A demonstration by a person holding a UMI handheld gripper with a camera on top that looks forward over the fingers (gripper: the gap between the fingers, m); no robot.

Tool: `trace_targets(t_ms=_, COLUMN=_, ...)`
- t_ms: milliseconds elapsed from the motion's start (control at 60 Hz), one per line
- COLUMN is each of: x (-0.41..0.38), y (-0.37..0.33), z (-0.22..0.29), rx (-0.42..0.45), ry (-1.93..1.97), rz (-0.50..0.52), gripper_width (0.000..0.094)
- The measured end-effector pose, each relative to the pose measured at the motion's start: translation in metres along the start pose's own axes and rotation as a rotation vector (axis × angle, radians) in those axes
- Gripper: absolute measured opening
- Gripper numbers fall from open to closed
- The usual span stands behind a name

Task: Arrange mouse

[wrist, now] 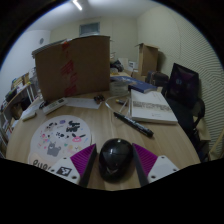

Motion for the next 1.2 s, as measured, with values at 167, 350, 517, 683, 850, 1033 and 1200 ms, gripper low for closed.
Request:
trace_targets(t_ms=167, x=-0.004, y=0.003, z=0.002, rx=0.014, ry=-0.011, rz=0.015, gripper_width=0.0542)
trace_targets(t_ms=350, x=-0.003, y=0.002, z=0.002, rx=0.009, ry=-0.002, rz=-0.003, gripper_width=0.0396)
trace_targets(t_ms=517, x=-0.007, y=-0.031, z=0.052, rx=0.124, ry=0.007, rz=-0.023, gripper_width=0.0393)
trace_targets(t_ms=683, x=-0.088, y=-0.076, z=0.139, rx=0.247, ry=-0.025, rz=0.09, gripper_width=0.0388)
trace_targets(t_ms=850, x=-0.178, y=-0.042, z=0.126, rx=0.166, ry=-0.132, rz=0.18, gripper_width=0.0384)
trace_targets(t_ms=1033, x=-0.195, y=0.021, z=0.057, rx=-0.018, ry=-0.193, rz=0.195, gripper_width=0.0389)
trace_targets(t_ms=1200, x=-0.188, y=0.037, z=0.034, rx=-0.071, ry=-0.188, rz=0.197, gripper_width=0.0438)
Point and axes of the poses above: the point between the fingertips, and its own axes, seen from behind it with the camera up: x to the right, z up, y forward, the way the camera looks, the point moved 1 cm from there along -y, backward, against the way the camera looks, and after that the axes turned 2 degrees about -y, right-handed, at the moved point
